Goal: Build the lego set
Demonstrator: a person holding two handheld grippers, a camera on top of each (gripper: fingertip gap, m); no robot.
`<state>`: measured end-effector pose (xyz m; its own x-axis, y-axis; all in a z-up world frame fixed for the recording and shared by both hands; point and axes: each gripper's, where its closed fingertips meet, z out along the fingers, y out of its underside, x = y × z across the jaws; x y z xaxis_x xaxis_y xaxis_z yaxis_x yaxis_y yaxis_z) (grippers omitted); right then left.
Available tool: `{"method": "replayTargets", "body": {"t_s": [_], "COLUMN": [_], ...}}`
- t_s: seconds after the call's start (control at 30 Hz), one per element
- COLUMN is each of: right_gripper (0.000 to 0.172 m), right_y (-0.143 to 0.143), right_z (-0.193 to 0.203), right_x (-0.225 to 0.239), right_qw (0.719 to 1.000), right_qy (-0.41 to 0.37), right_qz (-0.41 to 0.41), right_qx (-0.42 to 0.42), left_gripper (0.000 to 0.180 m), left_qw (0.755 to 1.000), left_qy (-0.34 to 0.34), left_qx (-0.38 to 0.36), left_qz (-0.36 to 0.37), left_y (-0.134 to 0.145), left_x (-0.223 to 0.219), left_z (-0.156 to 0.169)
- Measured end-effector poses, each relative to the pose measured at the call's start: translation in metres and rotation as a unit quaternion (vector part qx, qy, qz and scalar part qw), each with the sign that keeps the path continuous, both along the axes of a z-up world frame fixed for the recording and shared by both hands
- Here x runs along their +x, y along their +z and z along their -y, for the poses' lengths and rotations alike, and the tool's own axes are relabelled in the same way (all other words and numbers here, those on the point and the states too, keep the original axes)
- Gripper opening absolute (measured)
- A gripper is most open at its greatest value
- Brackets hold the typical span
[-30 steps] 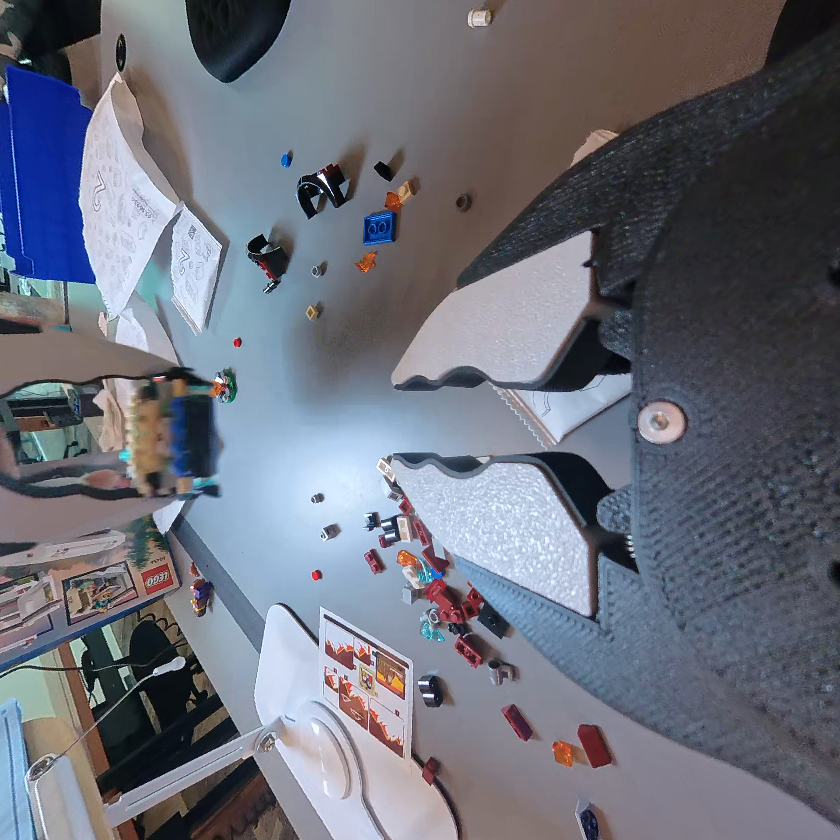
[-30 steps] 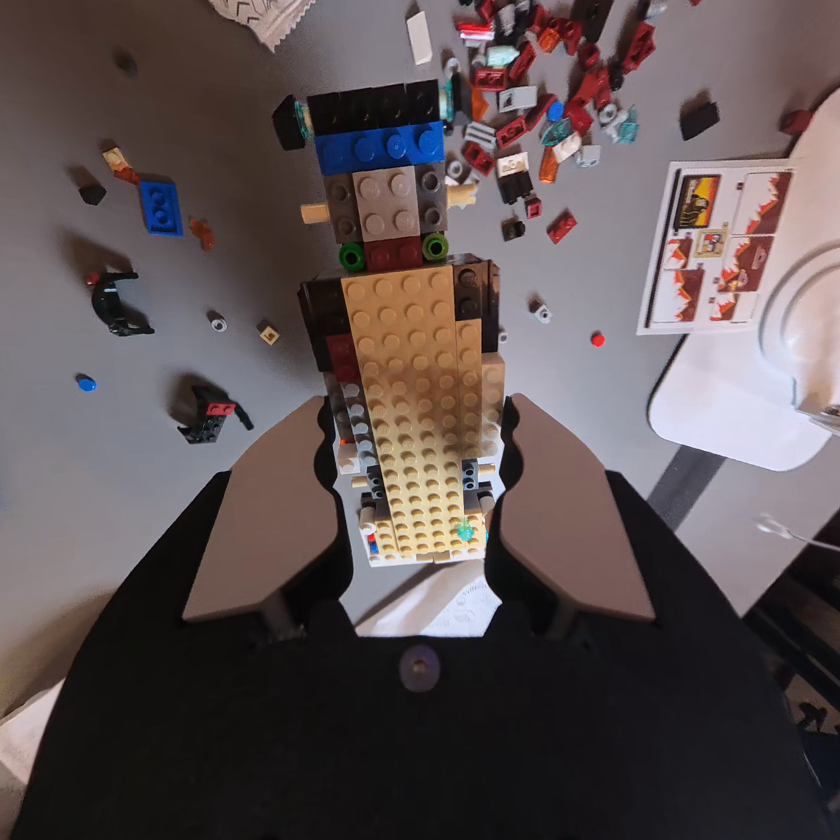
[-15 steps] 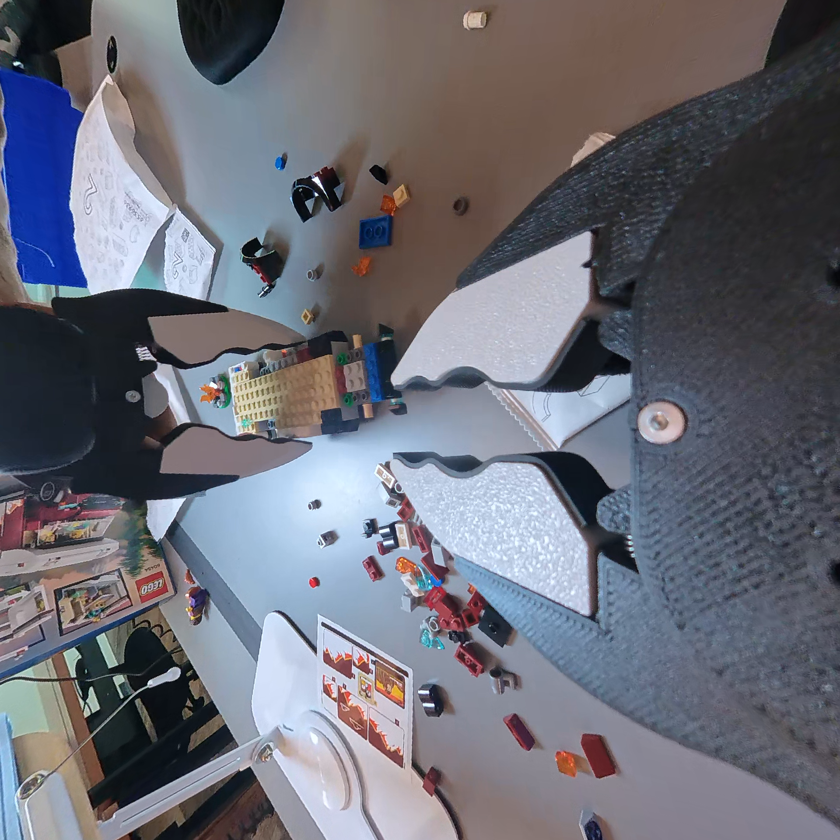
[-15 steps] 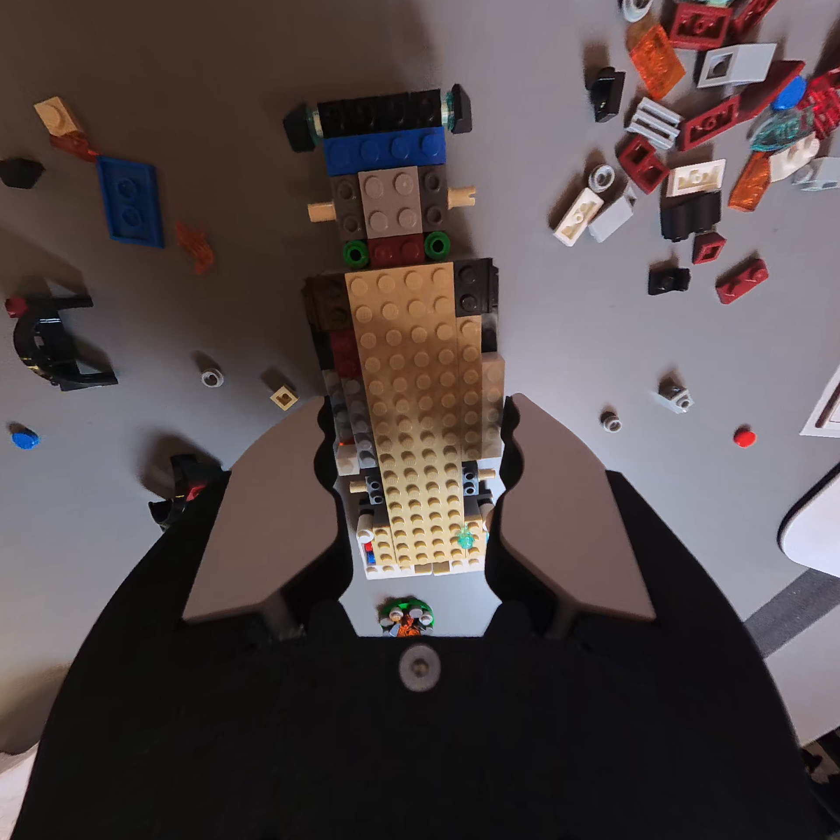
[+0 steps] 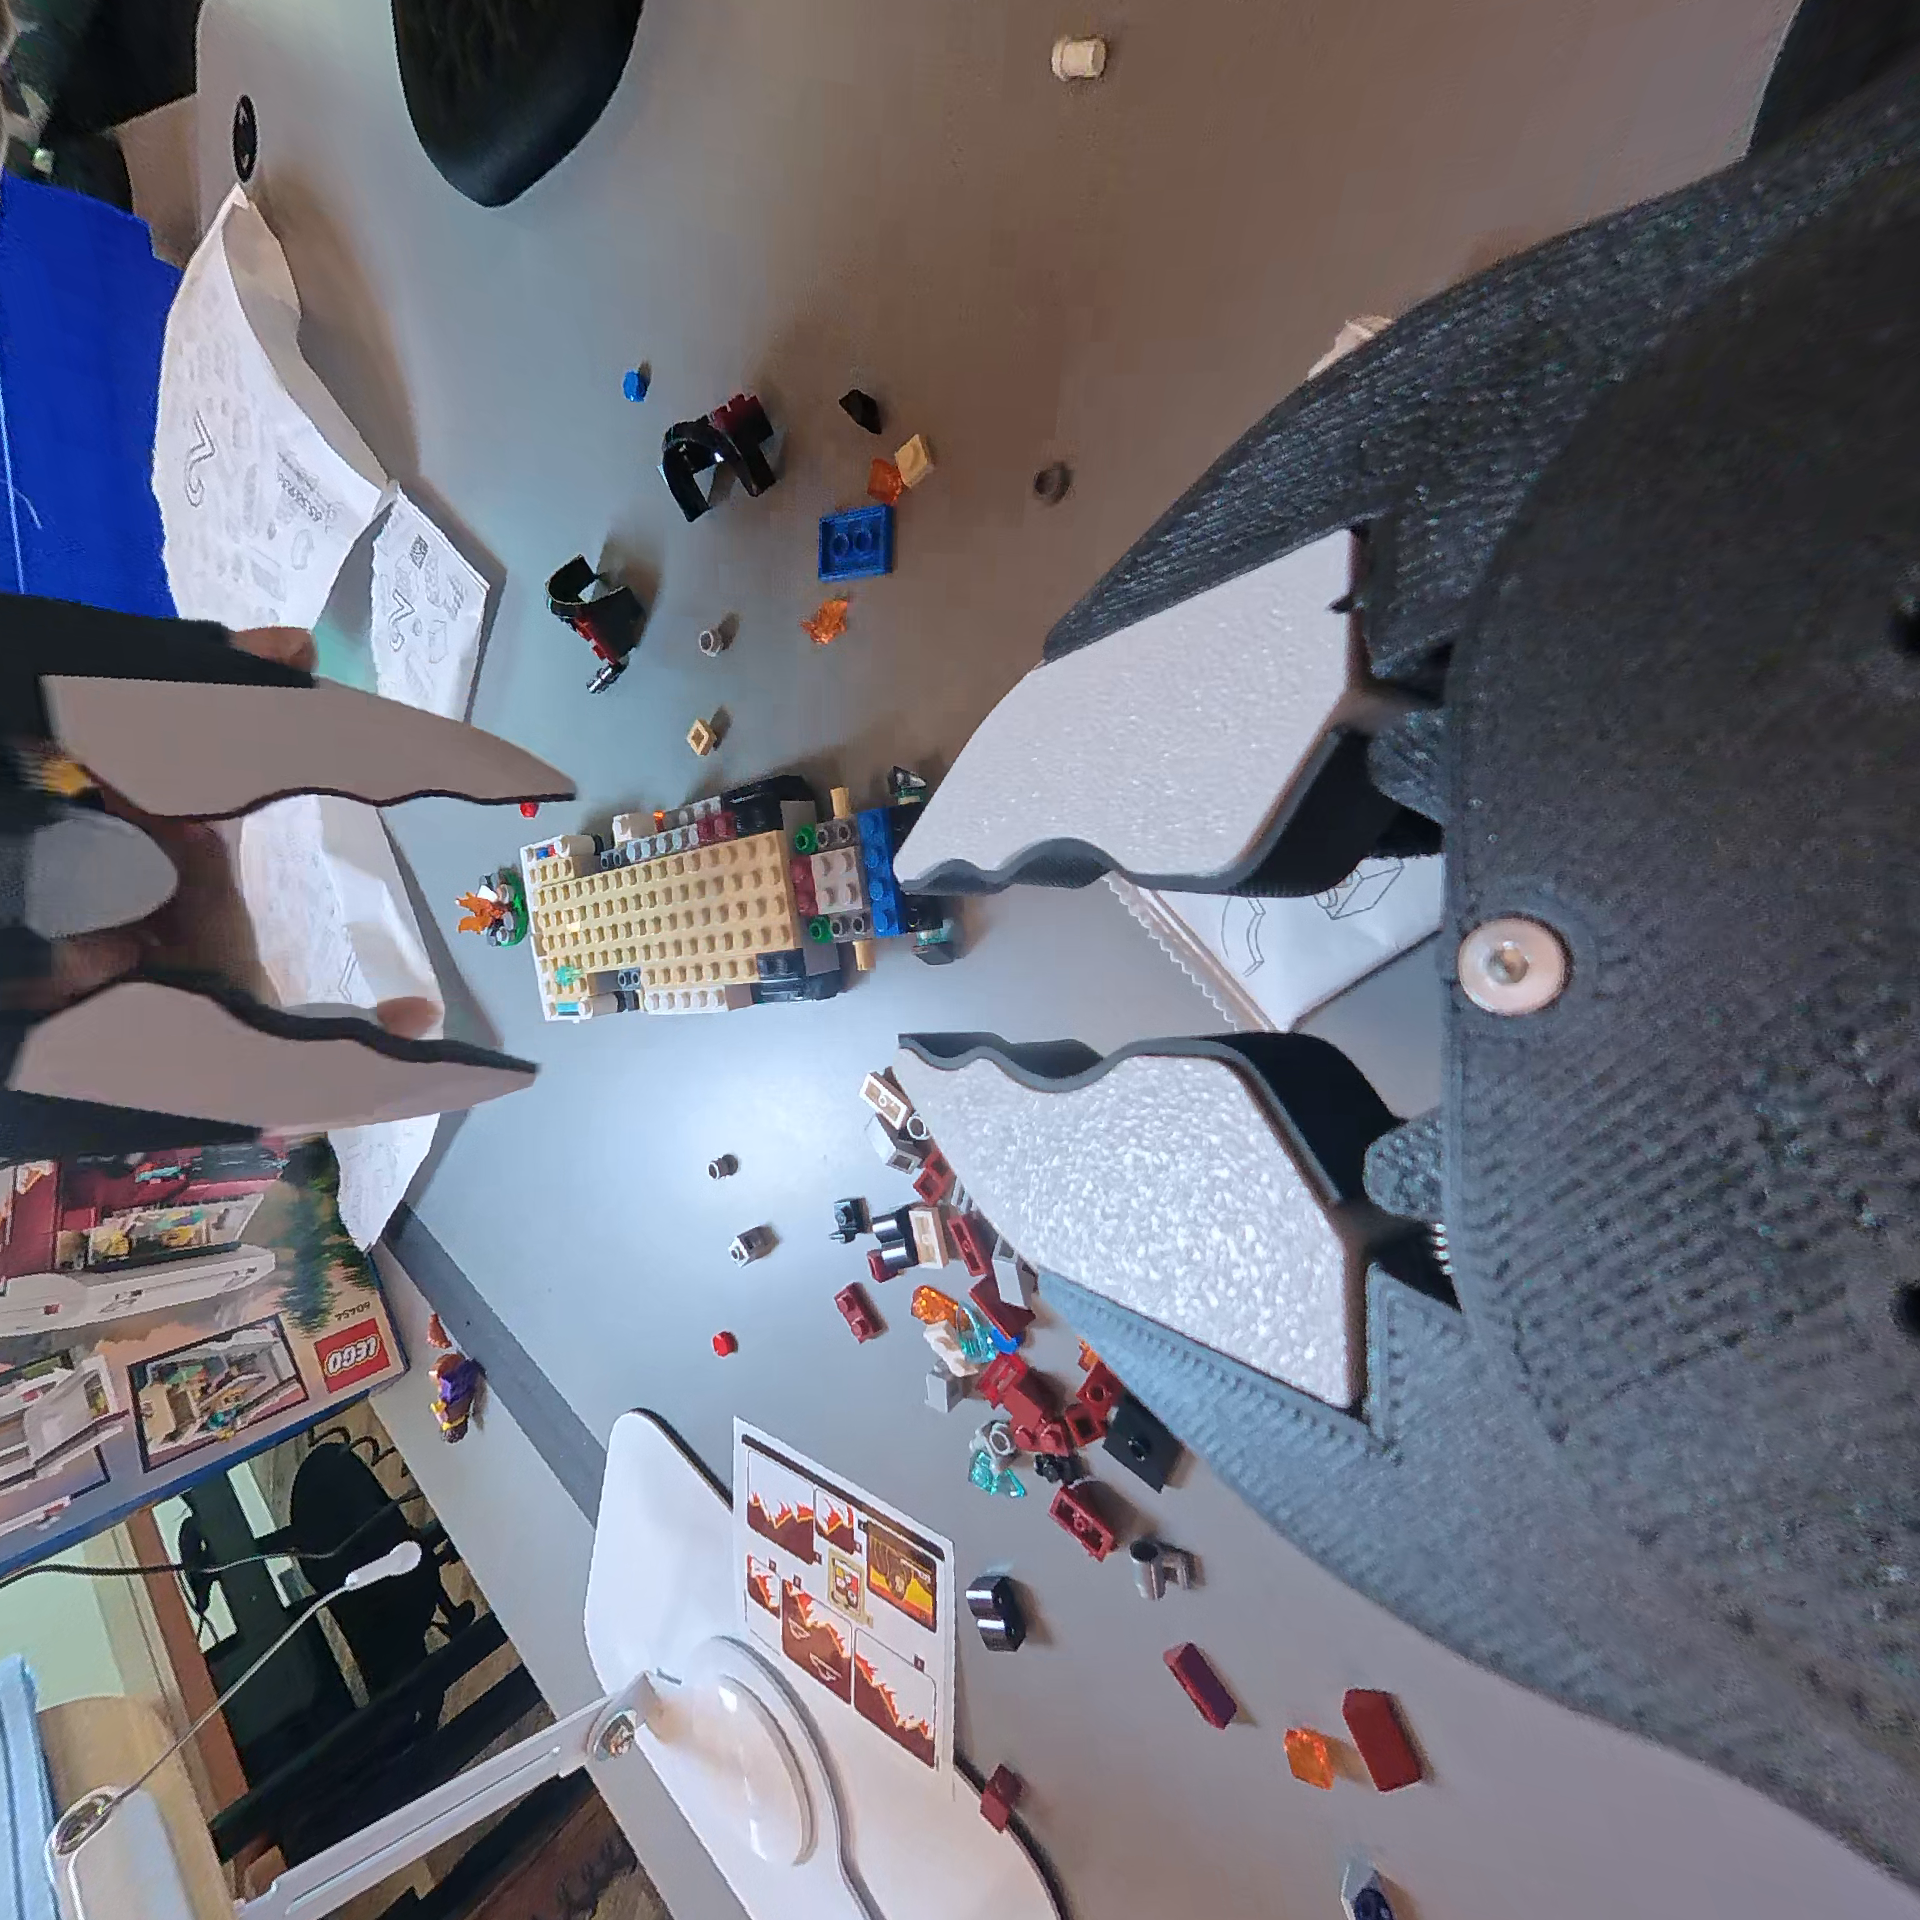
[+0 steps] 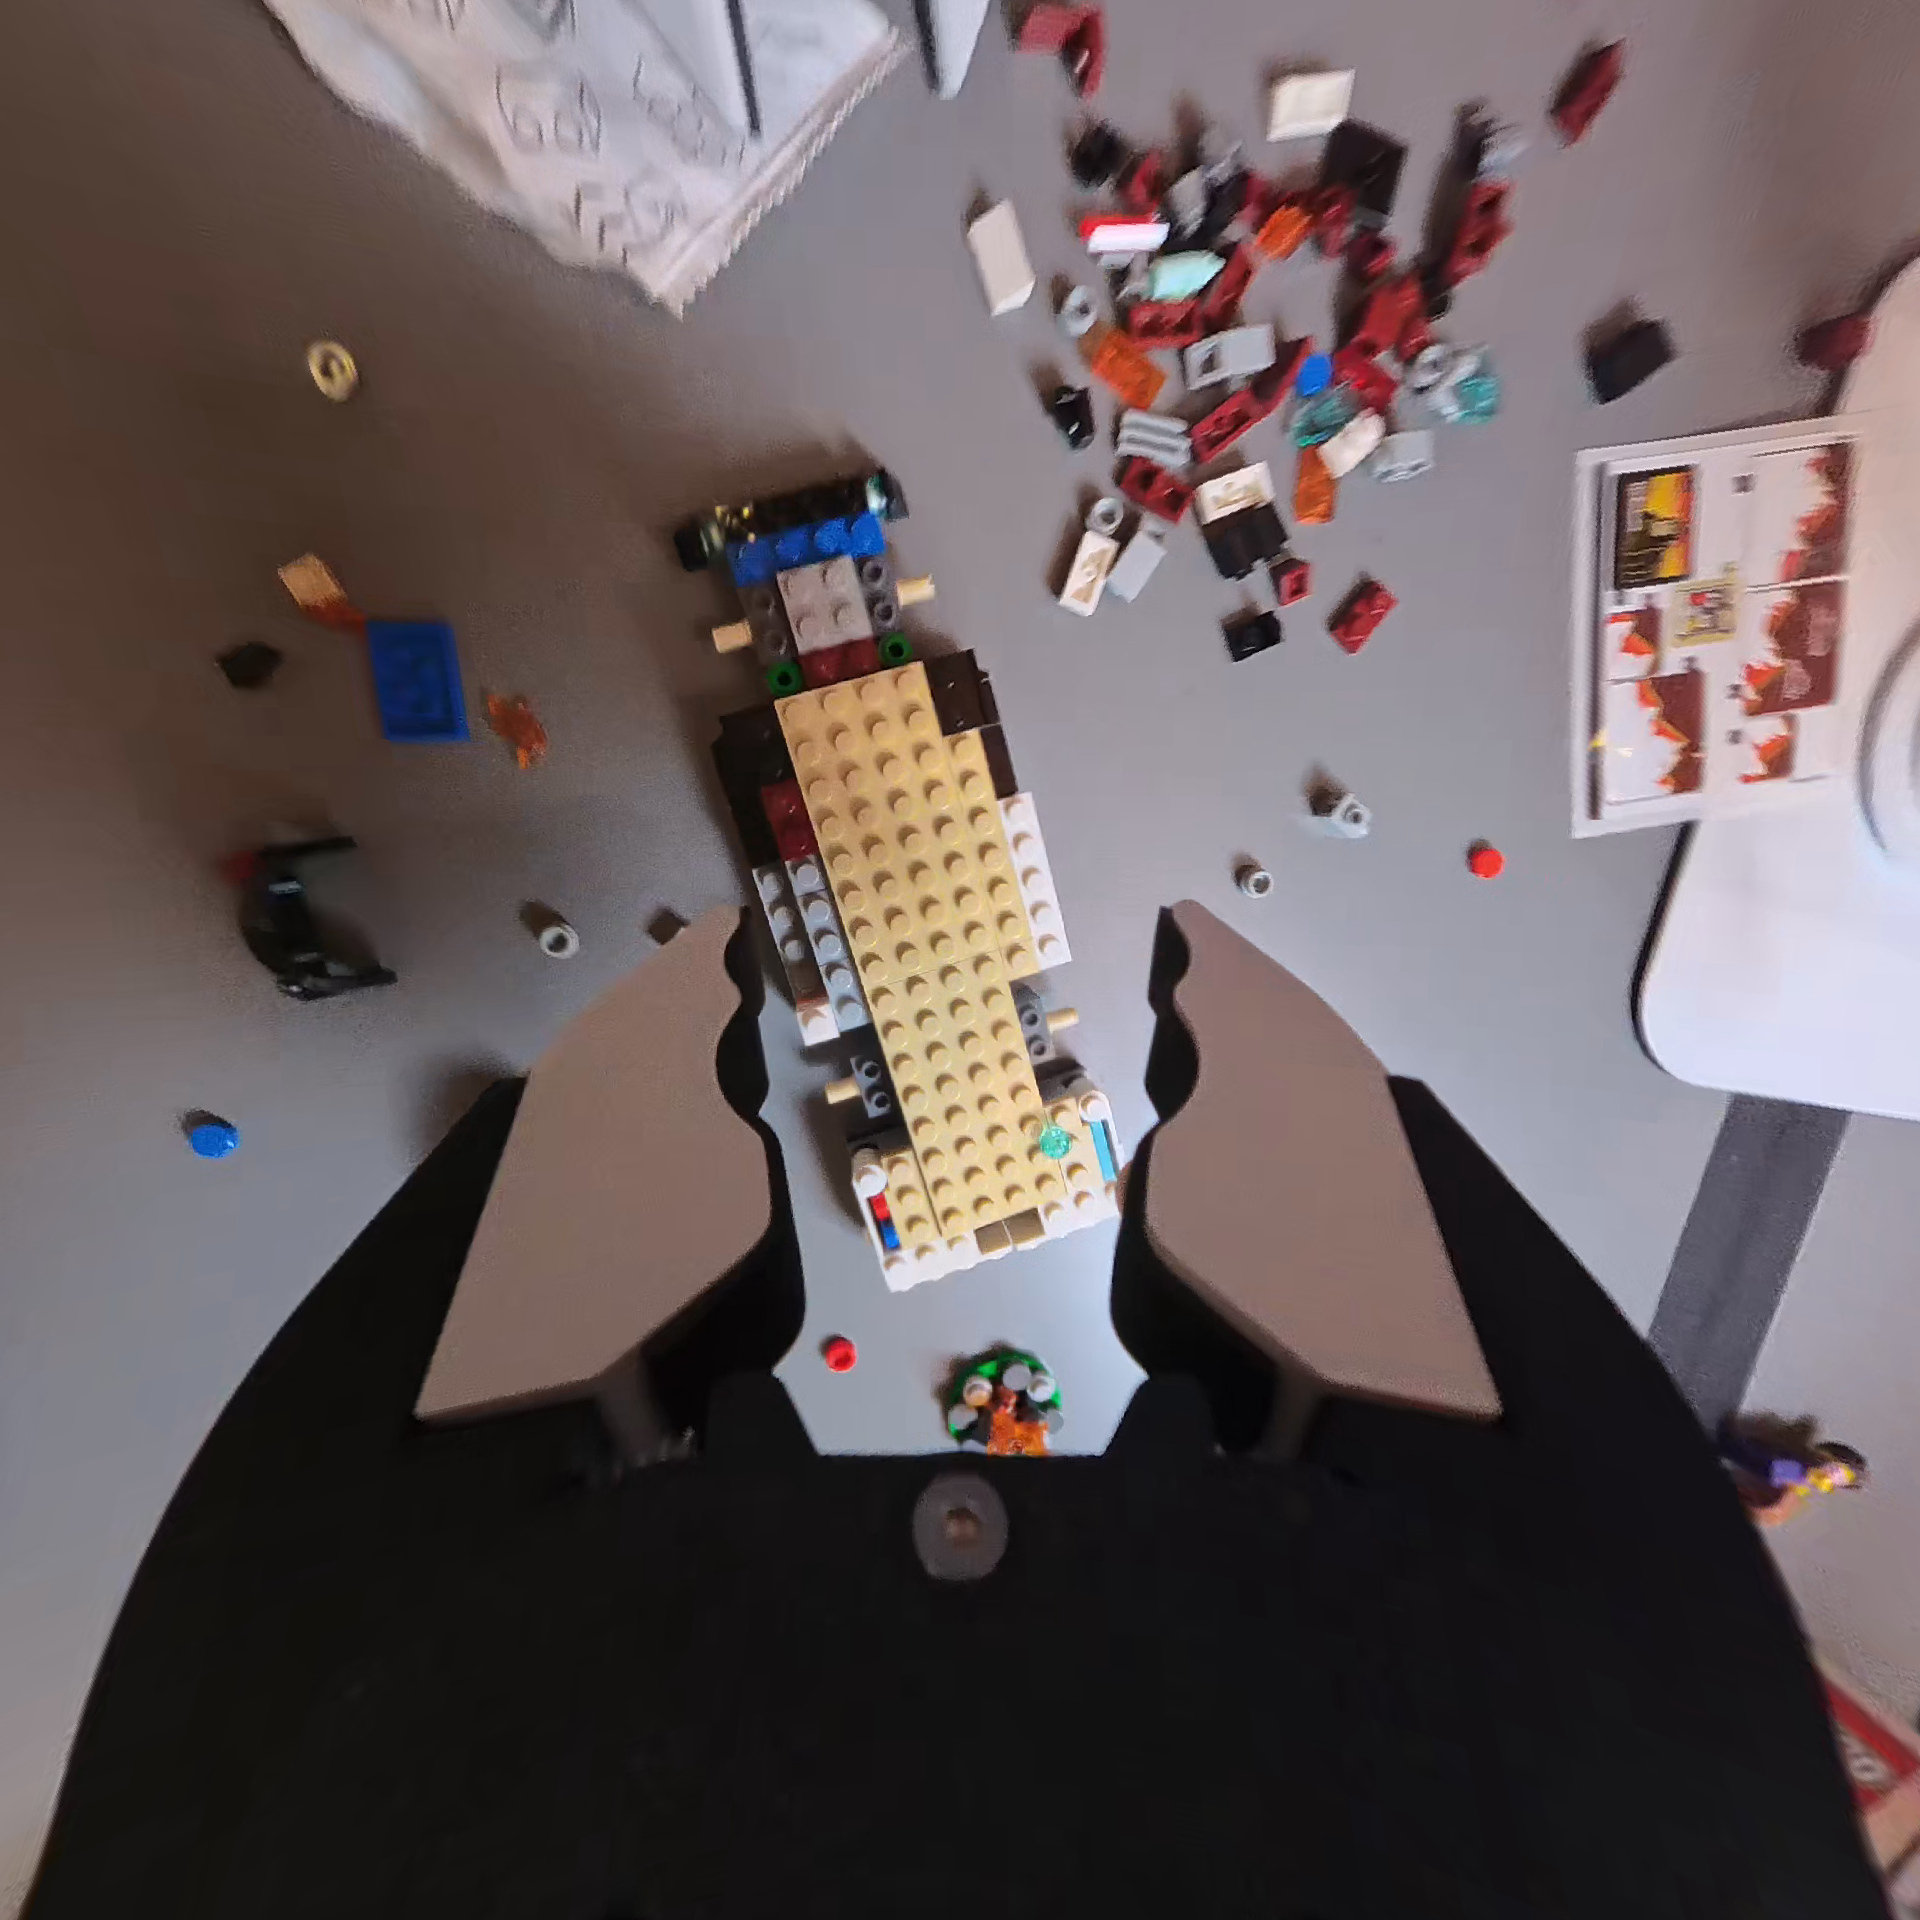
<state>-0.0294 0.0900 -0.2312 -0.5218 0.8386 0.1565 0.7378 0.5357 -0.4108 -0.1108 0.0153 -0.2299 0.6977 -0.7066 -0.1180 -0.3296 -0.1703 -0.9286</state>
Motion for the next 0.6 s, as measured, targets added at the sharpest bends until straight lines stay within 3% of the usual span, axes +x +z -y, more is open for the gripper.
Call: {"method": "replayTargets", "body": {"t_s": [0.1,0.23,0.4,0.47,0.6], "right_gripper": [0.066,0.055,0.022,0.000,0.000], "right_y": [0.030,0.052,0.041,0.037,0.030], "right_z": [0.001,0.009,0.028,0.035,0.046], "right_x": [0.003,0.021,0.050,0.059,0.071], "right_qw": [0.991,0.958,0.914,0.897,0.882], "right_qy": [-0.064,-0.143,-0.230,-0.259,-0.283], "right_qz": [-0.107,-0.234,-0.318,-0.344,-0.369], "right_qx": [-0.044,-0.079,-0.097,-0.098,-0.080], "left_gripper": [0.026,0.026,0.025,0.024,0.023], "left_qw": [1.000,1.000,1.000,1.000,1.000], "left_qy": [0.002,-0.003,-0.006,-0.005,0.000], "left_qx": [0.004,0.006,0.007,0.008,0.012], "left_qz": [-0.002,-0.005,-0.008,-0.009,-0.009], "left_y": [0.001,0.001,0.001,0.003,0.008], "left_x": [0.001,0.003,0.008,0.010,0.013], "left_z": [0.000,0.001,0.003,0.003,0.008]}}
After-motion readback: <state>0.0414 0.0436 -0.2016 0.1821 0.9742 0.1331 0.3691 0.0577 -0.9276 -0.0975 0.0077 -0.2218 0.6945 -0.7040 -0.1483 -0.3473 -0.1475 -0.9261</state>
